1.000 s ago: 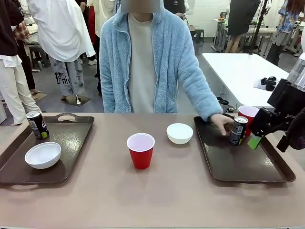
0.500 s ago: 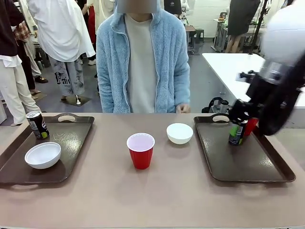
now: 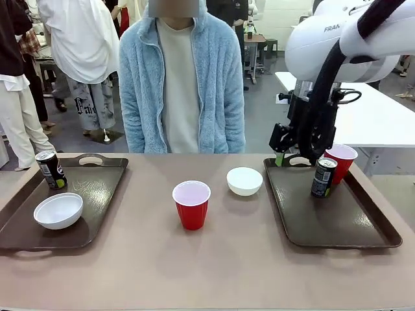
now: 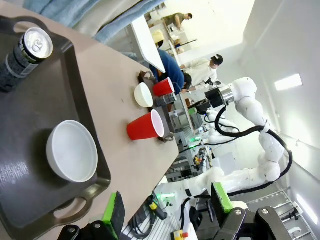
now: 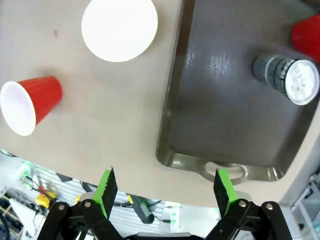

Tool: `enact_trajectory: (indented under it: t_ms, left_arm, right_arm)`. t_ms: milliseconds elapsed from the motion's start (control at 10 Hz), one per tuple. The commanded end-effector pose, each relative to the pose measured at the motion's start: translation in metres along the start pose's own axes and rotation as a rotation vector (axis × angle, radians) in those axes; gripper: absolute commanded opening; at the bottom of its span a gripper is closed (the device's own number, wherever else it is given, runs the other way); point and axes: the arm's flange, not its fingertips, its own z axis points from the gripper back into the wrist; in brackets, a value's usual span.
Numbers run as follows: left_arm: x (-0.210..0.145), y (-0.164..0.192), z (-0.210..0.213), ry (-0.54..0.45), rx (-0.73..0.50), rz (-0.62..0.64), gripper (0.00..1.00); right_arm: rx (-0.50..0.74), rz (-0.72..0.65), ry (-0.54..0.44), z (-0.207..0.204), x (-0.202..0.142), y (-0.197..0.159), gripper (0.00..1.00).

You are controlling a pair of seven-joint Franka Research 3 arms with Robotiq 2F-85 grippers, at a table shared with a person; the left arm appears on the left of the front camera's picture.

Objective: Prepare tableware on both trays.
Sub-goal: Pick up a Picnic Bowl from the table and place it on a Handle tray.

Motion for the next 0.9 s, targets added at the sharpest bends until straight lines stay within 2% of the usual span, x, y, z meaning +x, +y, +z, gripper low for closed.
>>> enact_trajectory:
  t_ms: [0, 400, 500, 800]
  left_arm:
    - [0.001, -0.002, 0.001, -0.011, -0.013, -0.005, 0.92]
    - [0.001, -0.002, 0.001, -0.011, -0.013, -0.005, 0.92]
    - [0.001, -0.002, 0.001, -0.011, -0.013, -0.005, 0.92]
    - [0.001, -0.002, 0.001, -0.011, -0.013, -0.005, 0.92]
  right_arm:
    - [0.011, -0.01, -0.011, 0.0, -0.02, -0.008, 1.0]
    - [-0.004, -0.017, -0.009, 0.003, -0.015, -0.009, 1.0]
    - [-0.028, 0.002, -0.01, -0.012, 0.012, -0.003, 1.0]
    - [-0.053, 0.044, -0.006, -0.041, 0.046, 0.007, 1.0]
